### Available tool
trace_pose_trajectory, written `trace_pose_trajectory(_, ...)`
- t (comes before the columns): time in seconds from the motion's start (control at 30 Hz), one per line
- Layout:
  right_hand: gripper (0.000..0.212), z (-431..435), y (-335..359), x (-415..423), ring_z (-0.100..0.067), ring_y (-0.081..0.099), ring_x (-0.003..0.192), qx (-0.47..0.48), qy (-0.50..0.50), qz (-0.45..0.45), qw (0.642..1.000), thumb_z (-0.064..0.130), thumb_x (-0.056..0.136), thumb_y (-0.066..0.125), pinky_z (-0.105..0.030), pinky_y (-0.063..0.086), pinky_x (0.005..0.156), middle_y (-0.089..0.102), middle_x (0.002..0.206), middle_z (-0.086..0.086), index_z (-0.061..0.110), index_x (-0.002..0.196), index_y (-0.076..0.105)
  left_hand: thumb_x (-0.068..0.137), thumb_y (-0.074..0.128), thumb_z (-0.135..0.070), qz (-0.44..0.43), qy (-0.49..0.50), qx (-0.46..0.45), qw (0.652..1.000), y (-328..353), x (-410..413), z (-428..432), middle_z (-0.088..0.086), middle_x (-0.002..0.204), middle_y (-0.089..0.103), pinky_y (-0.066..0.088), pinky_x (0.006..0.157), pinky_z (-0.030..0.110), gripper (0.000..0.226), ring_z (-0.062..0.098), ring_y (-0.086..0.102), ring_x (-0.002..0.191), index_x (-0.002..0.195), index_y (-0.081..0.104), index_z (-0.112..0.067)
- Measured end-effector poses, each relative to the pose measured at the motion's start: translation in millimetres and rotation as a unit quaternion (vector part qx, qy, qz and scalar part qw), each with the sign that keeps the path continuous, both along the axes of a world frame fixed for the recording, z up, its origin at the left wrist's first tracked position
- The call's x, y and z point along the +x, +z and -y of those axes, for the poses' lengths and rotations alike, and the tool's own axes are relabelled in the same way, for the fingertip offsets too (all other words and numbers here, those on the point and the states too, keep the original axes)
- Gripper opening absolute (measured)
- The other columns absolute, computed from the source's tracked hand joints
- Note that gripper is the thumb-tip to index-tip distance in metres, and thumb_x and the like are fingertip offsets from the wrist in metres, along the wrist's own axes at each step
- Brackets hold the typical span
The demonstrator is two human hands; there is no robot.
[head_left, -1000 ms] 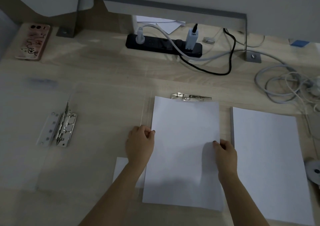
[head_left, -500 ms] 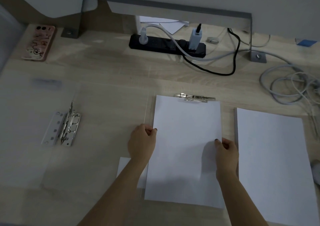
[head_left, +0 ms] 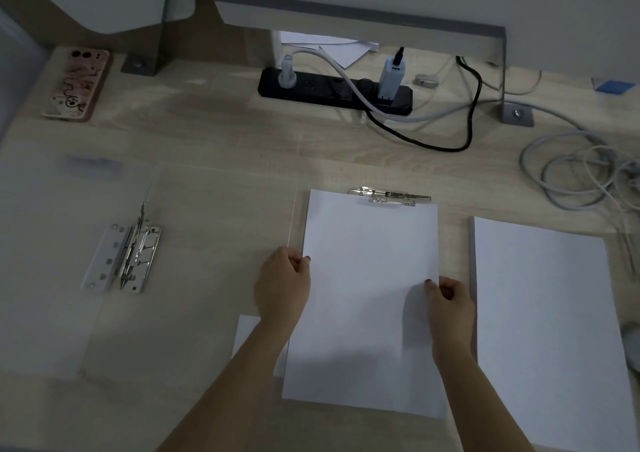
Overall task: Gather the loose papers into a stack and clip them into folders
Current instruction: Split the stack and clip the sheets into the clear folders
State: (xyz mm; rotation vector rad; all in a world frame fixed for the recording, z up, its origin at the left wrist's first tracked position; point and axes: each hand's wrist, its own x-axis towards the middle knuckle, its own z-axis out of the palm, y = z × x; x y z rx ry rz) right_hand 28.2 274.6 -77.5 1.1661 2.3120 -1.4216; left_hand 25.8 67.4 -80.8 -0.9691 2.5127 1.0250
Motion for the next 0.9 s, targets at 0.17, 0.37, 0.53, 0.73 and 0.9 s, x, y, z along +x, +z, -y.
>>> trace_pose_trajectory(0.17, 0.019, 6.7, 2.6, -0.9, -0.025, 0.057, 0.087, 0.082, 0.044, -0.015, 0.996, 0.014, 0.092, 0.052, -0.034, 0.045, 0.075, 0.059, 0.092, -0.006, 0.003, 0.108, 0.054, 0.09, 0.052, -0.025, -0.014, -0.016, -0.041, 0.999, 4.5, -1.7, -2.2, 0.003, 0.102, 0.058, 0.043, 0.071, 0.035, 0.016, 0.025, 0.058, 0.094, 0.102, 0.048, -0.015)
trace_pose_trajectory(0.37, 0.04, 8.0, 2.6, -5.3, -0.038, 0.048, 0.109, 0.218, 0.163, -0.022, 0.962, 0.002, 0.087, 0.057, -0.042, 0.043, 0.091, 0.045, 0.121, -0.025, 0.002, 0.126, 0.046, 0.07, 0.047, 0.012, -0.191, -0.34, -0.175, 0.904, -24.3, 0.0, 5.0, 0.011, 0.145, 0.041, 0.035, 0.107, 0.035, 0.071, 0.033, 0.039, 0.134, 0.135, 0.045, -0.017)
trace_pose_trajectory(0.53, 0.04, -0.3, 12.9, -18.3, -0.037, 0.05, 0.107, 0.222, 0.246, 0.018, 0.943, 0.003, 0.087, 0.054, -0.034, 0.041, 0.08, 0.048, 0.121, -0.022, 0.003, 0.126, 0.045, 0.094, 0.031, -0.034, -0.164, -0.394, -0.18, 0.886, -38.0, 3.3, 6.3, 0.008, 0.153, 0.027, 0.017, 0.114, 0.035, 0.051, 0.023, 0.021, 0.143, 0.143, 0.034, -0.017)
trace_pose_trajectory(0.73, 0.046, 0.3, 27.6, -76.2, -0.031, 0.052, 0.108, 0.148, 0.201, -0.034, 0.968, 0.01, 0.086, 0.055, -0.031, 0.039, 0.089, 0.053, 0.118, -0.013, 0.001, 0.131, 0.045, 0.095, 0.034, -0.044, -0.179, -0.394, -0.186, 0.882, -44.6, 4.9, 4.8, 0.007, 0.155, 0.023, 0.02, 0.116, 0.038, 0.056, 0.02, 0.015, 0.145, 0.145, 0.029, -0.019)
trace_pose_trajectory(0.9, 0.01, 15.4, 26.3, -124.0, -0.025, 0.042, 0.077, -0.154, 0.001, -0.029, 0.988, 0.005, 0.075, 0.053, -0.028, 0.039, 0.071, 0.045, 0.07, -0.007, 0.013, 0.079, 0.057, 0.094, 0.04, -0.04, -0.197, -0.379, -0.156, 0.891, -43.4, 5.1, 5.7, 0.004, 0.154, 0.025, 0.019, 0.118, 0.037, 0.055, 0.02, 0.015, 0.145, 0.144, 0.033, -0.019)
